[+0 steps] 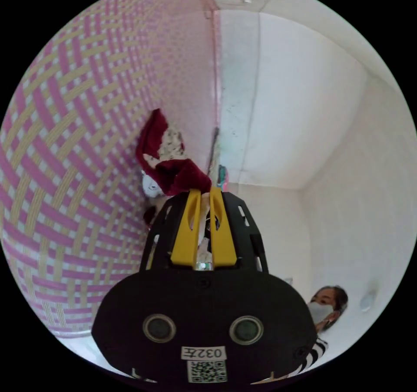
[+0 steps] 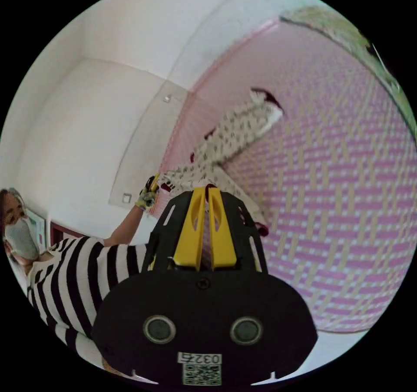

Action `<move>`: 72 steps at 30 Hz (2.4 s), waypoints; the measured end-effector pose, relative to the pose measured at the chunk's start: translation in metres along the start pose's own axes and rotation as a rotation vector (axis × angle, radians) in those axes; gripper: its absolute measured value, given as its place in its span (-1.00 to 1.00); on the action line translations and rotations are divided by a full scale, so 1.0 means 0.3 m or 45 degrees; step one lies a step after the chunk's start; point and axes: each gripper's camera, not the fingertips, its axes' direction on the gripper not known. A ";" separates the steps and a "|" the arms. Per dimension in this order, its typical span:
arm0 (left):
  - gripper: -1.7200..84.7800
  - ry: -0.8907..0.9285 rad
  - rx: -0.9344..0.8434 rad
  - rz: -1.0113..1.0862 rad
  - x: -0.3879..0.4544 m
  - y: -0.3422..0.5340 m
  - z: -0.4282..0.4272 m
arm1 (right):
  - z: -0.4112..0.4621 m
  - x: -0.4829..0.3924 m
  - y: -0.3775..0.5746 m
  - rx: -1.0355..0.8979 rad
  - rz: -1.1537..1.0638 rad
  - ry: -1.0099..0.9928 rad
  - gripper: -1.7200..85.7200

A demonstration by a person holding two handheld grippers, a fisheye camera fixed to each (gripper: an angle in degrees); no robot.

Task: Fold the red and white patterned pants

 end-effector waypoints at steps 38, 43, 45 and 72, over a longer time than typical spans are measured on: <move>-0.84 -0.597 -0.182 -0.124 -0.208 0.393 -0.291 | 0.054 0.199 0.260 -0.035 0.325 0.307 -0.81; -0.87 -0.412 -0.067 0.006 -0.141 0.318 -0.245 | 0.131 0.225 0.180 -0.043 0.346 0.279 -0.81; -0.87 -0.441 -0.069 0.052 -0.107 0.274 -0.196 | 0.160 0.220 0.159 -0.063 0.332 0.279 -0.81; -0.87 -0.400 -0.112 -0.049 -0.051 -0.103 0.044 | 0.133 0.139 0.166 -0.003 0.383 0.196 -0.81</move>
